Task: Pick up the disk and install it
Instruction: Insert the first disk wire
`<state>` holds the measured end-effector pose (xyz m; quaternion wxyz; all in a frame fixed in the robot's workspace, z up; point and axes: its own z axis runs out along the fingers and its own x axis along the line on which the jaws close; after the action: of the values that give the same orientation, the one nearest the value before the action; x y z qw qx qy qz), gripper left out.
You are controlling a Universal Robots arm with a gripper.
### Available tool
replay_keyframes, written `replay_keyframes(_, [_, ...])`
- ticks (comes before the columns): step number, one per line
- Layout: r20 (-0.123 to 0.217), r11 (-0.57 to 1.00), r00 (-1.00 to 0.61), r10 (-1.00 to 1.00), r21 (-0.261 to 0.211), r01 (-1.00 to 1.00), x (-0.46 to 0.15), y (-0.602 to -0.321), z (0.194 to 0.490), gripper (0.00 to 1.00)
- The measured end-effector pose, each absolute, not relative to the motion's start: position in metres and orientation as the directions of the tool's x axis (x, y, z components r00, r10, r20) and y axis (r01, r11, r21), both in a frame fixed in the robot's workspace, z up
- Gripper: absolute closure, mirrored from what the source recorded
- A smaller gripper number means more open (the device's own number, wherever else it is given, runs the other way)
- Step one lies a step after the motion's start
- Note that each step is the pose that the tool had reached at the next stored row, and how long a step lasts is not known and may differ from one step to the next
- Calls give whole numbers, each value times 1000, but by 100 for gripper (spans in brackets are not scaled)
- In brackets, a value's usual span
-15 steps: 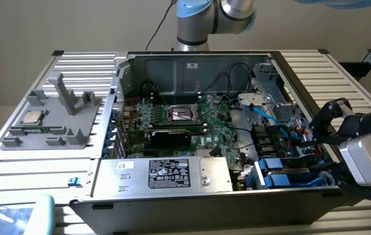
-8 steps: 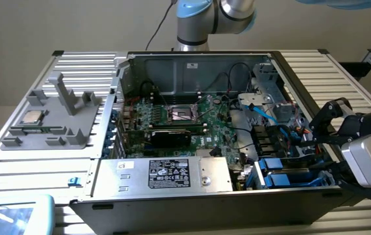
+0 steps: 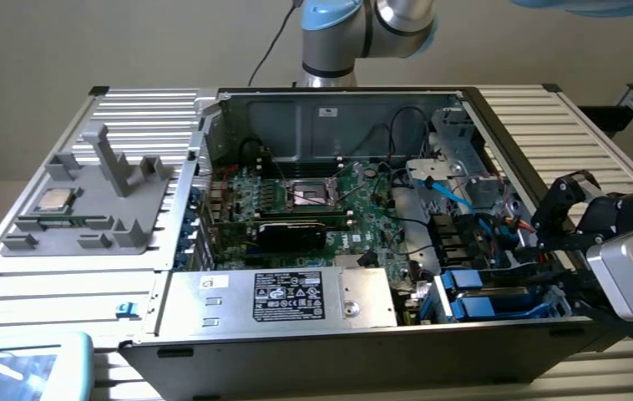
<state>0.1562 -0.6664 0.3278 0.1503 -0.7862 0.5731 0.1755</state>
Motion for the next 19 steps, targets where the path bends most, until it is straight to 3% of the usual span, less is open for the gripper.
replay_keyframes(2, [-448, -298, 282, -848, -35, -954, 156, -666, 328, 75])
replay_keyframes(5, [-448, -299, 282, -848, -35, -954, 156, -666, 327, 84])
replay_keyframes(11, [-444, -300, 283, -850, -33, -953, 156, -664, 329, 84])
replay_keyframes(19, [-390, -304, 285, -875, -15, -953, 156, -651, 342, 84])
